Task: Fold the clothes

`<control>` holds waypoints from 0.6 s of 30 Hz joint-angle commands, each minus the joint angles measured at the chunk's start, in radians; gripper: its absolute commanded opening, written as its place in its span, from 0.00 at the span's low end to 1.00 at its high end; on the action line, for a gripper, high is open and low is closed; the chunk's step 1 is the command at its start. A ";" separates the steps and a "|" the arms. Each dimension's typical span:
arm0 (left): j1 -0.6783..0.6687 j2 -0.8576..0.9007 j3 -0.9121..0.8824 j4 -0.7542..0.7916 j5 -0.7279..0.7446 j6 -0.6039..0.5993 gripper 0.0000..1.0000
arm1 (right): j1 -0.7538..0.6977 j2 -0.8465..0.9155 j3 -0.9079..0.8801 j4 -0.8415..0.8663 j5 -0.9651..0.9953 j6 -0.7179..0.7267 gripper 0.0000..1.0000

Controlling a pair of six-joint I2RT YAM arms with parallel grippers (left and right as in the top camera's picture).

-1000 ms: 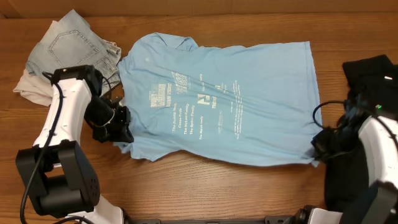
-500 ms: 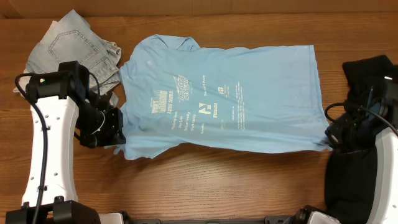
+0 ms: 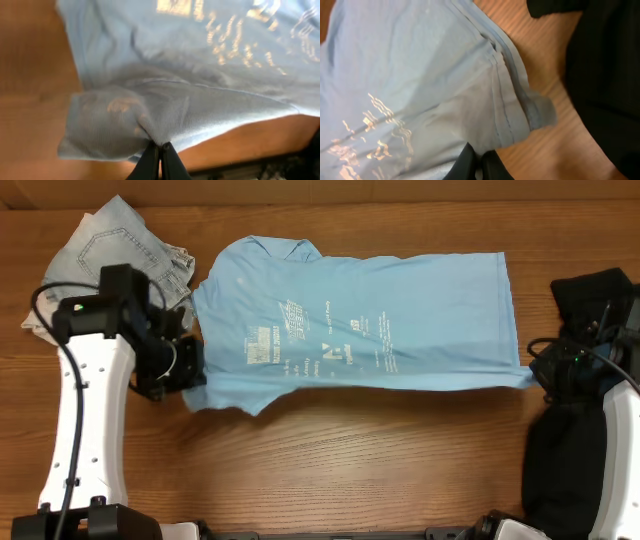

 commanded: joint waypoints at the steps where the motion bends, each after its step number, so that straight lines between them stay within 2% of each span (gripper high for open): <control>1: -0.064 -0.011 -0.003 0.087 -0.036 -0.014 0.04 | -0.001 0.076 0.025 0.059 -0.014 0.024 0.04; 7: -0.112 -0.011 -0.006 0.252 -0.214 -0.024 0.04 | -0.001 0.180 0.025 0.211 -0.069 0.023 0.04; 12: -0.112 -0.011 -0.006 0.348 -0.214 -0.021 0.04 | -0.001 0.224 0.025 0.311 -0.095 0.023 0.04; 18: -0.113 0.009 -0.006 0.394 -0.213 -0.013 0.04 | 0.000 0.233 0.025 0.375 -0.094 0.023 0.04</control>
